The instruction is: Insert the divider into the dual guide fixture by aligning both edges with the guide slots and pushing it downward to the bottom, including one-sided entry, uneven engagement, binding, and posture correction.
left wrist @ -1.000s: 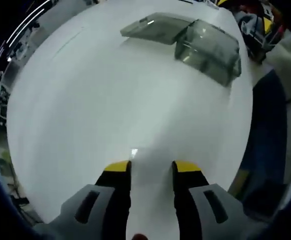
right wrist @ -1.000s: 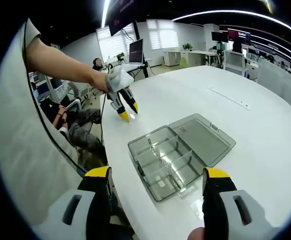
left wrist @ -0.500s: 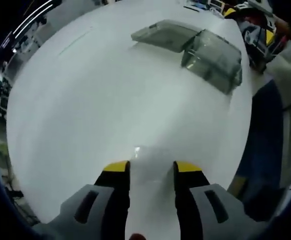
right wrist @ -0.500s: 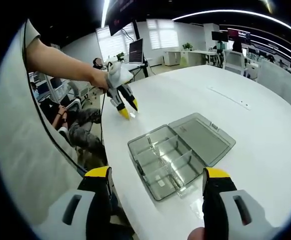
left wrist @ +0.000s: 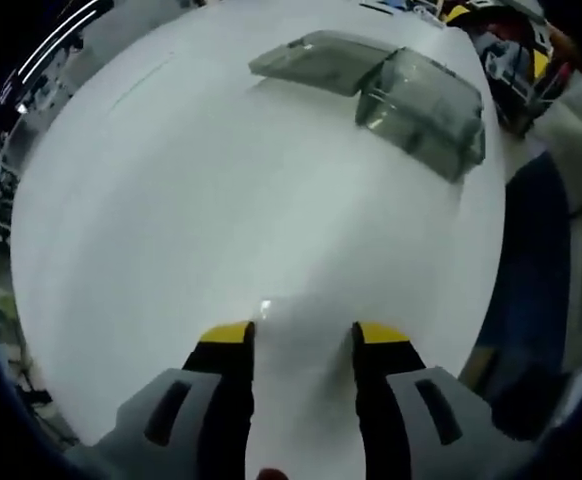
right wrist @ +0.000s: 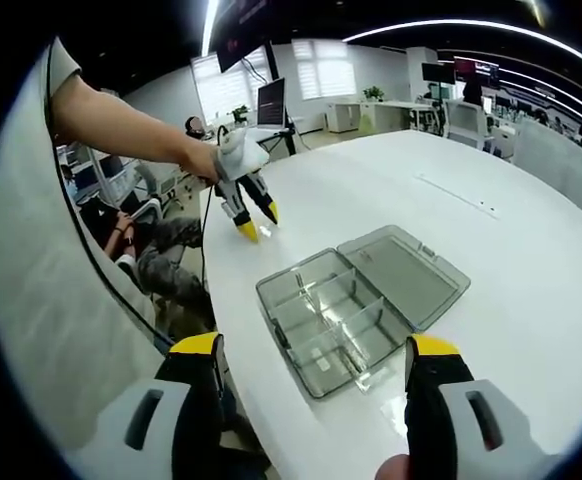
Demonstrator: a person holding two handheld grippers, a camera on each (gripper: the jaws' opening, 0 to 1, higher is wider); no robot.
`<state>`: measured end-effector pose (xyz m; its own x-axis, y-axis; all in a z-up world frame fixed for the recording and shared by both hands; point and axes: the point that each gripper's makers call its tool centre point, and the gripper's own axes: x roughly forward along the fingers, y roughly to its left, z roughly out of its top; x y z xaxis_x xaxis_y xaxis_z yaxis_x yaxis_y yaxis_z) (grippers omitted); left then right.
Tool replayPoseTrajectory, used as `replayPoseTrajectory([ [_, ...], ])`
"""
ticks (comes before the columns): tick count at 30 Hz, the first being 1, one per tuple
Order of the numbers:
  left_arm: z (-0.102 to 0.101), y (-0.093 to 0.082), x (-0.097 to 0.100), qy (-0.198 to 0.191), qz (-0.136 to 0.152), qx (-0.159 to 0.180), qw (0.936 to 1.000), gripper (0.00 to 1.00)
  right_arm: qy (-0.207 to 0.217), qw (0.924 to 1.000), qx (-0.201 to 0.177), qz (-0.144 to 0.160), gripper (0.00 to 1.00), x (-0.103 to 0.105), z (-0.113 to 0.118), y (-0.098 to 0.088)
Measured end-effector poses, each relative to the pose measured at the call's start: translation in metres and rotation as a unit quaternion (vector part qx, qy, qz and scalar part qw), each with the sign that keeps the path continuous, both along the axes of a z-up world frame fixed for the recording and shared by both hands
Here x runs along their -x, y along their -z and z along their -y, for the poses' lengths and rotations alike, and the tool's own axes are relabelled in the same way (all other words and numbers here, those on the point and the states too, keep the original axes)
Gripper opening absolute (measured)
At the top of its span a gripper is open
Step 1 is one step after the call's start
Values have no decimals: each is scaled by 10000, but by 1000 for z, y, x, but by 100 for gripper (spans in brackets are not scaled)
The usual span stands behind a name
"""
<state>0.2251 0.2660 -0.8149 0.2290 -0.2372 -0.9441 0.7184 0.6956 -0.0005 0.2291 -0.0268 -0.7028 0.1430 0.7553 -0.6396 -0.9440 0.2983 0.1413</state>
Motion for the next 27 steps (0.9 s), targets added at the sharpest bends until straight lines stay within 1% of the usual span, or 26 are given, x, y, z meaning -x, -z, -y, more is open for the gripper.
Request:
replayPoseTrajectory([
  [2, -2, 0, -1, -11, 0, -46, 10000, 32, 7, 10000, 6, 8, 72, 0, 1, 0],
  [3, -3, 0, -3, 54, 57, -126, 9999, 30, 5, 10000, 10, 14, 72, -1, 1, 0],
  [8, -1, 0, -2, 62, 2, -161, 9999, 30, 12, 10000, 0, 15, 72, 0, 0, -1],
  [13, -1, 0, -2, -22, -14, -130, 9999, 29, 1, 10000, -9, 22, 72, 0, -1, -1],
  [27, -1, 1, -2, 91, -147, -377, 9991, 26, 3, 10000, -30, 41, 71, -2, -4, -2],
])
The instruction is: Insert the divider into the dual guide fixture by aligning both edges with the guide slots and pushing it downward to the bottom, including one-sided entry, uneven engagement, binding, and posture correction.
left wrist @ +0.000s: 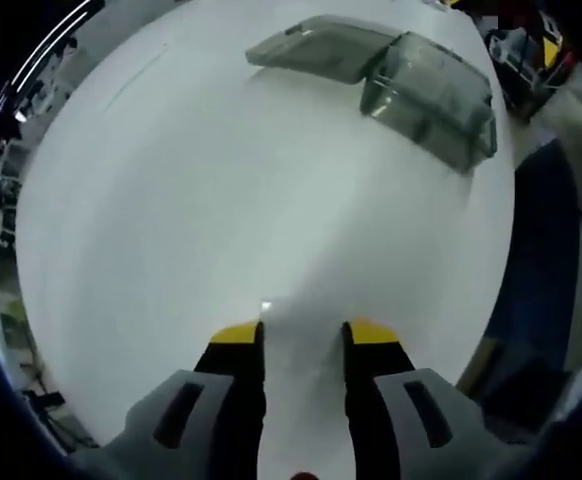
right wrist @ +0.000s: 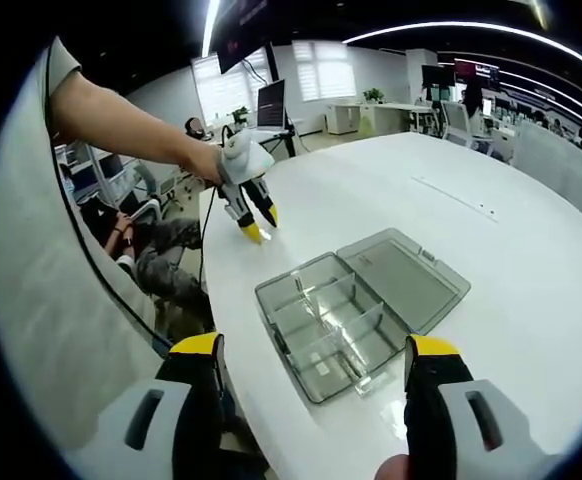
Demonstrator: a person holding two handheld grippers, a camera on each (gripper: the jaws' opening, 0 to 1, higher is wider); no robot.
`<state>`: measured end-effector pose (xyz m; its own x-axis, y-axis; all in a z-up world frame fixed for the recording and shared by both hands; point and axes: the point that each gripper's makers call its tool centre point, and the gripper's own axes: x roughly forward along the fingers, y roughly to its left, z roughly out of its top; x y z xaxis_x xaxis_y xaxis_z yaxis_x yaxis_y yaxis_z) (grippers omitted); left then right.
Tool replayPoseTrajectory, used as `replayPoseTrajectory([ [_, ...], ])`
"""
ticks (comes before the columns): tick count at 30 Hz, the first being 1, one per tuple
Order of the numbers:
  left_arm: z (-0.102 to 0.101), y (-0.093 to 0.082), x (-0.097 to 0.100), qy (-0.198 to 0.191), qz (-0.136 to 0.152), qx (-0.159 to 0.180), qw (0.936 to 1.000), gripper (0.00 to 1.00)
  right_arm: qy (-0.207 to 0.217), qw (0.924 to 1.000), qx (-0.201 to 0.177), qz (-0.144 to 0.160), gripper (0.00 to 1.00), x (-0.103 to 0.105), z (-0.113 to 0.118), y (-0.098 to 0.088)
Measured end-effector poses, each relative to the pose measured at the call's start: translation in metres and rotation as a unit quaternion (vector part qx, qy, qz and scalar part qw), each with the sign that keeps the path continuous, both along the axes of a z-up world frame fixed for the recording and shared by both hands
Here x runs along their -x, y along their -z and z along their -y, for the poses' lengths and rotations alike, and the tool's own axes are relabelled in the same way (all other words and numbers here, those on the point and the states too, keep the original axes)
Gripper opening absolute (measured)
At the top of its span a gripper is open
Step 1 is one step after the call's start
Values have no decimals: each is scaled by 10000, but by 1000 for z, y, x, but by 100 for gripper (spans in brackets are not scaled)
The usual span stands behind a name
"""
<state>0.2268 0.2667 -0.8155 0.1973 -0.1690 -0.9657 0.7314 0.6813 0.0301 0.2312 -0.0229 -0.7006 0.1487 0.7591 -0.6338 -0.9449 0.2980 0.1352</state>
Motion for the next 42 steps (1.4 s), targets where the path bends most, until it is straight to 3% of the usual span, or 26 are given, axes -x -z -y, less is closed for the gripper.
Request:
replayPoseTrajectory([
  [13, 7, -3, 3, 208, -108, -184, 9996, 25, 1, 10000, 5, 57, 71, -4, 1, -4],
  [34, 42, -43, -9, 332, 494, 173, 9981, 25, -20, 10000, 18, -96, 68, -6, -3, 4],
  [42, 56, -65, -11, 325, 776, 293, 9960, 25, 79, 9997, -164, -172, 67, -9, -5, -1],
])
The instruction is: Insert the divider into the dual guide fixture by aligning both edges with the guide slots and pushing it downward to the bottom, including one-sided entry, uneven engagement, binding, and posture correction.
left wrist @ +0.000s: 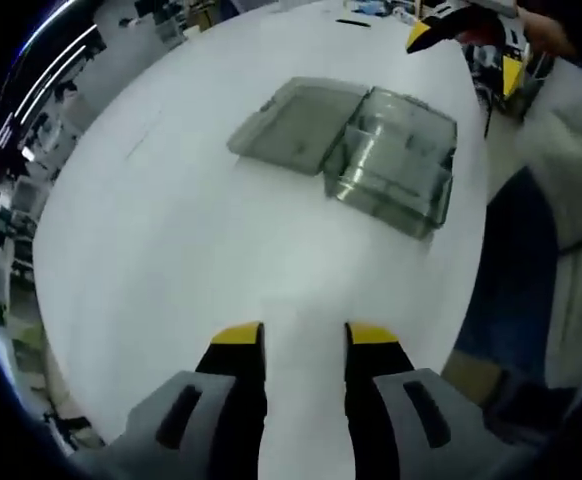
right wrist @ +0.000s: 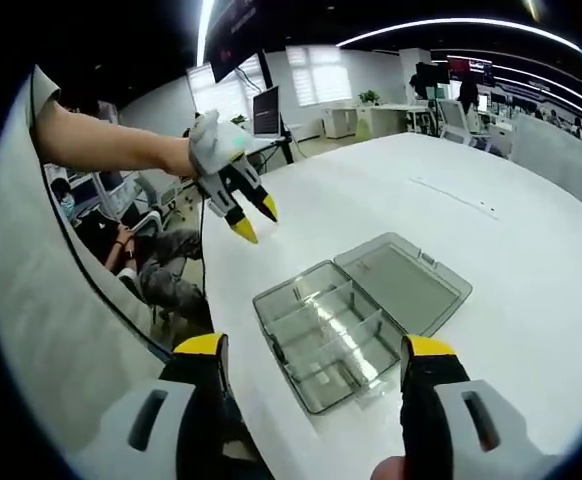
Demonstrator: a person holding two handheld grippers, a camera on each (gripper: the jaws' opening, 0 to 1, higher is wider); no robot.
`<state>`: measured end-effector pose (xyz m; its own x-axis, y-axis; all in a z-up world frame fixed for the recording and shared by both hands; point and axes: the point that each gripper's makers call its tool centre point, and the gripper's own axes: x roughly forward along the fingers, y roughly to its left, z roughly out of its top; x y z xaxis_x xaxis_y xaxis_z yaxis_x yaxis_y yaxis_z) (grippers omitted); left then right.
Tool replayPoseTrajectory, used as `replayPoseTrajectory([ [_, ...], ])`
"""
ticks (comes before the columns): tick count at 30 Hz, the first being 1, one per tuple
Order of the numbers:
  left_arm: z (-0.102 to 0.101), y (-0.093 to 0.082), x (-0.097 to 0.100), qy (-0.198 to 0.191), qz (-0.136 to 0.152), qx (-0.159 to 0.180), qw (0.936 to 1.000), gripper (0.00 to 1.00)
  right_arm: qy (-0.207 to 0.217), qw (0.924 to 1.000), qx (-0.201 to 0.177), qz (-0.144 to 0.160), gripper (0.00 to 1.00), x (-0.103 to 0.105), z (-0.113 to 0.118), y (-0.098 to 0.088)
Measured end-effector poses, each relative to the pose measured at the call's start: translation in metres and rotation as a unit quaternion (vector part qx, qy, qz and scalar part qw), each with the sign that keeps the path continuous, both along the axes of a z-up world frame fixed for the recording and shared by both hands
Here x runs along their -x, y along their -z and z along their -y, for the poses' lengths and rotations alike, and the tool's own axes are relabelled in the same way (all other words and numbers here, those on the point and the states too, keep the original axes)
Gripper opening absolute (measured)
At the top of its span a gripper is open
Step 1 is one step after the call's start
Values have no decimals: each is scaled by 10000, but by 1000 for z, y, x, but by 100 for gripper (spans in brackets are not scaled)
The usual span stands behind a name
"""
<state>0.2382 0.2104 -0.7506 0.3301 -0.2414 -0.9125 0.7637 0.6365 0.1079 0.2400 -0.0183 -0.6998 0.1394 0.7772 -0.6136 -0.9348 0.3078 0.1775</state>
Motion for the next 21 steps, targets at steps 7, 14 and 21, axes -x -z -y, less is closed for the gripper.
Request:
replayPoseTrajectory([
  [7, 17, -22, -1, 48, 276, 168, 9995, 25, 22, 9999, -88, -109, 66, 3, -1, -1],
  [14, 32, -40, -1, 162, 489, 240, 9984, 25, 69, 9996, -190, -180, 65, 5, -3, -4],
  [21, 50, -55, -4, 295, 757, 326, 9962, 25, 157, 9994, -205, -243, 62, 4, 1, -5],
])
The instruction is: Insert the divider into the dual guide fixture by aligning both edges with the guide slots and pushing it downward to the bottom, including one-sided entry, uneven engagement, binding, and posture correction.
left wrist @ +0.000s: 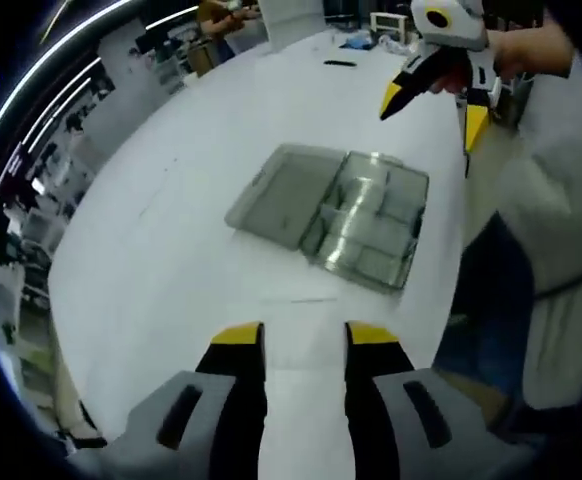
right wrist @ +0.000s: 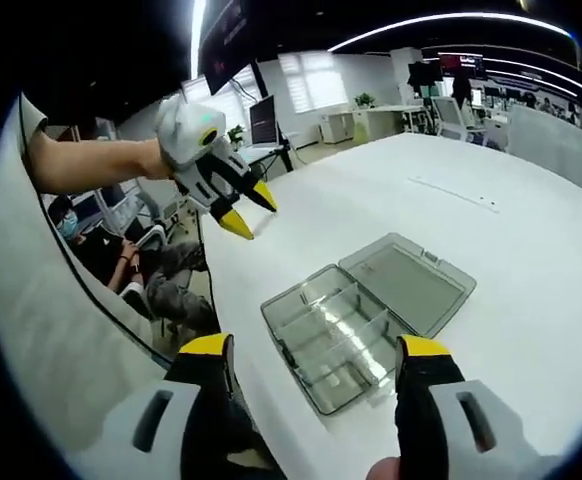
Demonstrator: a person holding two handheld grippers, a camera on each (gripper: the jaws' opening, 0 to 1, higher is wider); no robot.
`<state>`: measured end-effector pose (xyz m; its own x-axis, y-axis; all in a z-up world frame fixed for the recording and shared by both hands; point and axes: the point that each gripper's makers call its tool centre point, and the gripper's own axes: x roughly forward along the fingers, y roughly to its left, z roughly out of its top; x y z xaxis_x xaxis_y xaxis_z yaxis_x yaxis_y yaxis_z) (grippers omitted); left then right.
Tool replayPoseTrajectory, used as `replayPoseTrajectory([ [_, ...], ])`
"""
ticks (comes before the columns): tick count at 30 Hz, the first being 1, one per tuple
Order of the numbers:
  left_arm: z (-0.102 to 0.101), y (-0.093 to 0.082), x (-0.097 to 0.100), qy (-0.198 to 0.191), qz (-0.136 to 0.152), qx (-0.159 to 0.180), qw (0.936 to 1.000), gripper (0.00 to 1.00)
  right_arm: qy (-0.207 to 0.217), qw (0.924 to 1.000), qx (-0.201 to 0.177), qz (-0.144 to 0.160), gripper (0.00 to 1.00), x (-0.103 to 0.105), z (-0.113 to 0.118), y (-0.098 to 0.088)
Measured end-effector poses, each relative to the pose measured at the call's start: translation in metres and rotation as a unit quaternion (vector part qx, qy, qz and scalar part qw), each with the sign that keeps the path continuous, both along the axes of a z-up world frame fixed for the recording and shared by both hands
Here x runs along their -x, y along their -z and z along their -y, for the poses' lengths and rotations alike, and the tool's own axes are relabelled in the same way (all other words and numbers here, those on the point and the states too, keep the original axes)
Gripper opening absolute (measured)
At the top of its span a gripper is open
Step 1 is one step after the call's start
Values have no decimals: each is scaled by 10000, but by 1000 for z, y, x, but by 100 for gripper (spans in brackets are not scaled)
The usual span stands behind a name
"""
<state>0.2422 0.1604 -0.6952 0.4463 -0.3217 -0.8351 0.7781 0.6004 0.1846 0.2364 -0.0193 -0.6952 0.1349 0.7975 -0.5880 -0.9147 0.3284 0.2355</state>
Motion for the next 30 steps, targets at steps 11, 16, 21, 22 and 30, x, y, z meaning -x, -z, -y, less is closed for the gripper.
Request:
replayPoseTrajectory([
  [11, 29, -21, -4, 156, 259, 221, 9993, 25, 99, 9999, -3, -28, 57, -2, 1, -3],
  [16, 39, -30, -6, 247, 401, 270, 9985, 25, 137, 9999, -36, -37, 56, -4, -1, -8],
  [21, 48, -38, -7, 305, 553, 333, 9974, 25, 202, 9997, -103, -75, 54, -7, -2, -12],
  [22, 50, -40, -7, 308, 589, 349, 9972, 25, 223, 9996, -125, -87, 53, -8, -2, -13],
  [30, 63, -46, -4, 389, 743, 438, 9955, 25, 356, 9989, -249, -167, 51, -12, -4, -20],
])
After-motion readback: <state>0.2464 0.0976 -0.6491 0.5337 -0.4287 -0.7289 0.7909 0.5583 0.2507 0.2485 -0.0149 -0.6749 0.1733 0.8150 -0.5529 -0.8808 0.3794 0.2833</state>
